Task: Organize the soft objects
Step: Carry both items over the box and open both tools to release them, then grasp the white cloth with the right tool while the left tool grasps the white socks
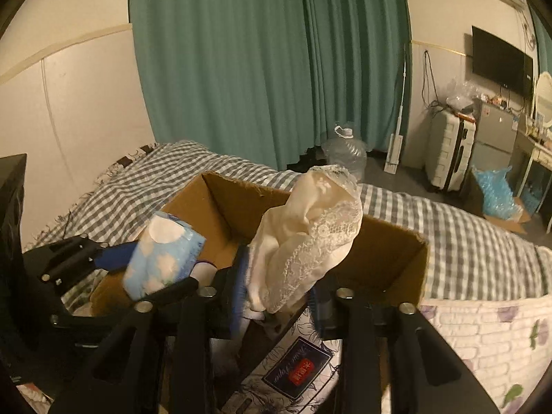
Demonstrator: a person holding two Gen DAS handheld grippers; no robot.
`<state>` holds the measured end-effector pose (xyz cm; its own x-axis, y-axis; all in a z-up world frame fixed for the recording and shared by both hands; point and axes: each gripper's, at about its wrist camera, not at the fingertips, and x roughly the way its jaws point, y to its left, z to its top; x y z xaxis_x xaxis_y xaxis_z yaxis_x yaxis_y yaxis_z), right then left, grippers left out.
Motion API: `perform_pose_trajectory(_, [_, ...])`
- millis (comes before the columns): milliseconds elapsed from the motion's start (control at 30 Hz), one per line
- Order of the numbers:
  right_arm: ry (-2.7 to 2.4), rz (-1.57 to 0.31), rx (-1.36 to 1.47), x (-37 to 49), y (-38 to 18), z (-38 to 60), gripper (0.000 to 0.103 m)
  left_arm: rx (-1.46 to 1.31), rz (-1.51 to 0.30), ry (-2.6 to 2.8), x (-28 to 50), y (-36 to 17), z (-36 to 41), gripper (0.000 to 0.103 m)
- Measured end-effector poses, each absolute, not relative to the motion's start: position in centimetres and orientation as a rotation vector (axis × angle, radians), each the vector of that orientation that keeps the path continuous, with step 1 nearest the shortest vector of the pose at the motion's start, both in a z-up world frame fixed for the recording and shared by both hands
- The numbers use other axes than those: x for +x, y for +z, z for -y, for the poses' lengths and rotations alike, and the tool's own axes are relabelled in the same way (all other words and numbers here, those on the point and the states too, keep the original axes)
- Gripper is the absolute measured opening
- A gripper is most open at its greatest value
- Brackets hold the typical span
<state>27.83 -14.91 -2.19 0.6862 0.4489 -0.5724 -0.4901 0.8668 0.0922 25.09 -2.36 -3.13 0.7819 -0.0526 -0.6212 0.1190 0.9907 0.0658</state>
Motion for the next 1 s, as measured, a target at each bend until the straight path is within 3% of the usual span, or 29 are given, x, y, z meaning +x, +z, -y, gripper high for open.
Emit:
perform_pose_trajectory(67, [0.503, -0.599, -0.058, 27.4, -2.2, 15.5, 0.072, 0.12, -0.657, -0.099, 24.9, -2.9, 2.9, 0.056])
perform_pose_trajectory(100, [0.495, -0.588, -0.053, 27.2, -2.0, 15.8, 0.072, 0.13, -0.655, -0.094, 24.8, -2.8, 3.2, 0.062])
perform_pose_trajectory(133, [0.488, -0.58, -0.048, 27.0, -1.7, 16.3, 0.072, 0.131, -0.653, -0.091, 24.7, -2.6, 3.2, 0.073])
perform_pose_trajectory(167, [0.476, -0.567, -0.042, 26.5, -1.2, 16.8, 0.072, 0.124, -0.644, -0.089, 24.4, -2.4, 3.2, 0.075])
perform_pose_trajectory(400, [0.434, -0.477, 0.029, 20.6, 3.3, 21.2, 0.087, 0.093, -0.54, -0.023, 19.3, 0.2, 2.6, 0.075])
perform_pose_trajectory(667, [0.466, -0.419, -0.01, 11.0, 7.8, 22.3, 0.097, 0.046, -0.406, 0.031, 10.4, 5.4, 0.8, 0.075])
perform_pose_trajectory(733, [0.461, -0.412, -0.018, 9.1, 8.0, 21.8, 0.101, 0.02, -0.375, 0.009, 8.3, 6.6, 0.4, 0.077])
perform_pose_trajectory(800, [0.461, -0.423, -0.016, 7.7, 7.8, 21.5, 0.101, 0.001, -0.358, 0.0, 6.1, 7.3, 0.1, 0.086])
perform_pose_trajectory(1000, [0.432, -0.519, -0.012, 5.9, 3.8, 20.5, 0.101, -0.059, -0.421, -0.01, 4.5, 4.7, -0.9, 0.086])
